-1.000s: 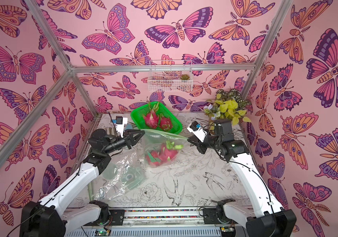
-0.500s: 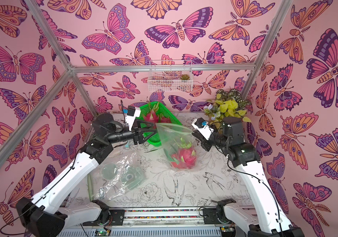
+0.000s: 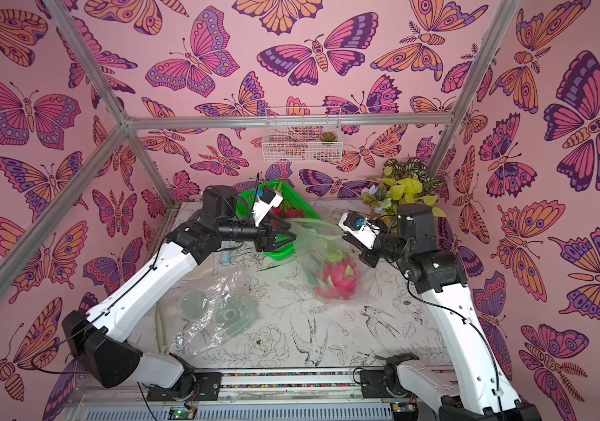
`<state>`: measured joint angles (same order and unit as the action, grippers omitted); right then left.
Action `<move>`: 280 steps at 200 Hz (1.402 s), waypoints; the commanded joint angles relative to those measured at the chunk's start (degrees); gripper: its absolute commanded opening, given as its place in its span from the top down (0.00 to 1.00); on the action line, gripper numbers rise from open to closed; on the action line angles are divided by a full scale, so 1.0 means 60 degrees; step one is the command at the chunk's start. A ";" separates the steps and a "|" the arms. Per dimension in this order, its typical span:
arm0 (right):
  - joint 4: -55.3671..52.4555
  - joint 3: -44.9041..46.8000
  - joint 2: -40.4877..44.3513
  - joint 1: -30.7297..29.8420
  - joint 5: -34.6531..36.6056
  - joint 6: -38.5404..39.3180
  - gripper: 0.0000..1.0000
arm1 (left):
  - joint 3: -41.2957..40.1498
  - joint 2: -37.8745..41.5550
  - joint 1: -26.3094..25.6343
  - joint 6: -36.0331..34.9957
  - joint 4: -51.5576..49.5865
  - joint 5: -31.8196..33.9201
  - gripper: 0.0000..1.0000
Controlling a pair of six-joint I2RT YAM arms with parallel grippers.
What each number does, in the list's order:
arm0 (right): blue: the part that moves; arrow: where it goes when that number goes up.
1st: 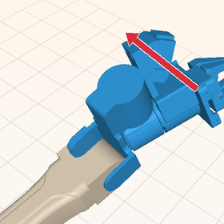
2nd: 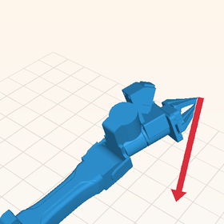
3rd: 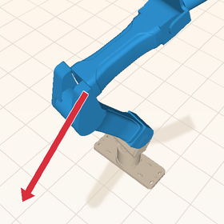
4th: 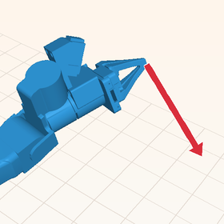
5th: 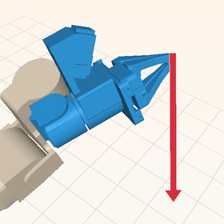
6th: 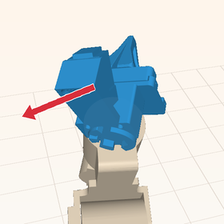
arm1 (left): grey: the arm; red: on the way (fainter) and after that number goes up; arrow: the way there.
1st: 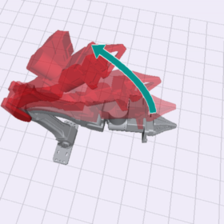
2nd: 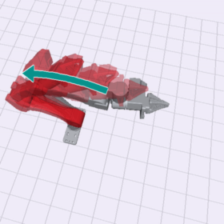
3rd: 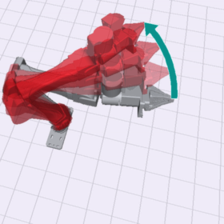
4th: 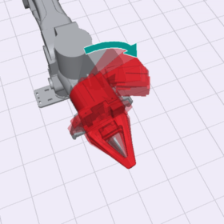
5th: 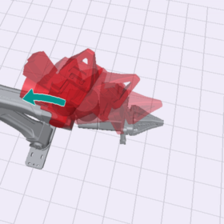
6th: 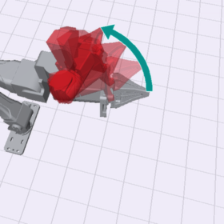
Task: Open the zip-top bag and take out the dragon fruit
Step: Unzip the zipper on the zipper food storage bag, then open the zipper of the food storage bag at the center of the board.
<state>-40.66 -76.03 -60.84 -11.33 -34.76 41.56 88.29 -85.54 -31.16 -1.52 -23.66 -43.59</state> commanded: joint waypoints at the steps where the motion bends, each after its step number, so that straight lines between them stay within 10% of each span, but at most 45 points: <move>1: 0.0066 -0.0417 0.0113 0.0039 -0.0832 0.0553 1.00 | 0.0800 -0.0509 0.0007 -0.0667 -0.0660 0.0435 0.43; 85: 0.0125 0.0277 0.0186 0.0043 -0.0922 0.0987 1.00 | 0.4039 -0.3165 -0.0260 -0.4199 -0.4961 -0.1465 0.43; 178: 0.0196 0.0453 0.0395 0.0043 -0.1243 0.1129 1.00 | 0.5324 -0.3951 -0.0388 -0.4169 -0.4942 -0.1021 0.44; 280: 0.0107 0.0579 0.0585 0.0039 -0.1447 0.1276 1.00 | 0.5401 -0.3963 -0.0531 -0.4904 -0.4593 -0.0015 0.24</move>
<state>-41.17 -72.69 -58.70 -11.33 -41.21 48.31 119.28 -108.88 -33.47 -28.25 -51.31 -45.12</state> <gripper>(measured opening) 0.110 0.748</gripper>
